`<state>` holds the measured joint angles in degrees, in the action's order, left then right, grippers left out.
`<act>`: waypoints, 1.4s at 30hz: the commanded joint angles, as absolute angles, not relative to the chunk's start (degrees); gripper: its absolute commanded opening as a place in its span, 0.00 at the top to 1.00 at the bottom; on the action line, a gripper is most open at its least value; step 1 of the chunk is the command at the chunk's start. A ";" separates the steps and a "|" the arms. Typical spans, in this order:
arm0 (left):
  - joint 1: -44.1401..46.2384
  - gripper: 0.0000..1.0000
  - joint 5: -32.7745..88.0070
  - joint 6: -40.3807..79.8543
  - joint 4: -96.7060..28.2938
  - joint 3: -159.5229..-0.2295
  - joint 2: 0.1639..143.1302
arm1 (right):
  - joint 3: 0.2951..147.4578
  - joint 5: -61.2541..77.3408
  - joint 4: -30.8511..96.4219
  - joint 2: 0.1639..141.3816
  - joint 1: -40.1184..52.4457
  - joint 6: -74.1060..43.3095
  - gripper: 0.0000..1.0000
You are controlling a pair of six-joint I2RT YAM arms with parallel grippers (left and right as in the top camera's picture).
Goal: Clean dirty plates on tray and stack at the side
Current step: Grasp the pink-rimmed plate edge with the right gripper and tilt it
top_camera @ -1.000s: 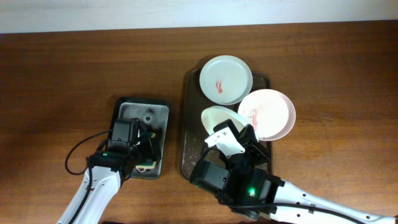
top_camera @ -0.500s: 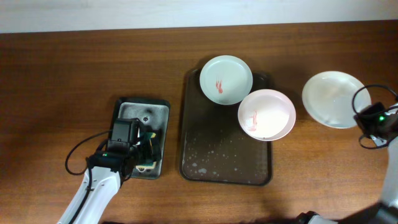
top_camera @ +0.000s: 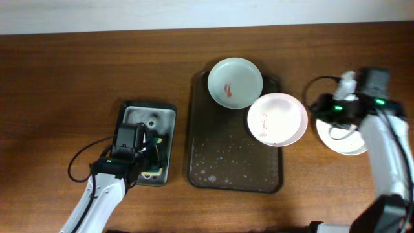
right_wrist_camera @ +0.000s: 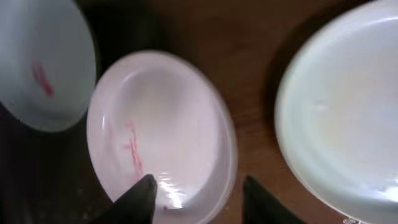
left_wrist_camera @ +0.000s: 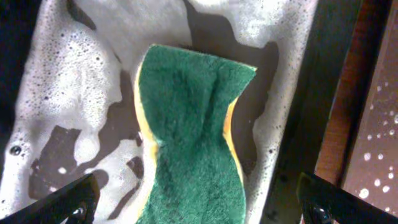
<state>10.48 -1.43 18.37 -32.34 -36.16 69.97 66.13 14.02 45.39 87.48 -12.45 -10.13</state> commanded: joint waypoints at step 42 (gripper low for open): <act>10.33 0.88 0.91 15.81 -25.98 -37.36 87.02 | 60.40 10.37 56.23 67.26 17.63 -13.93 0.49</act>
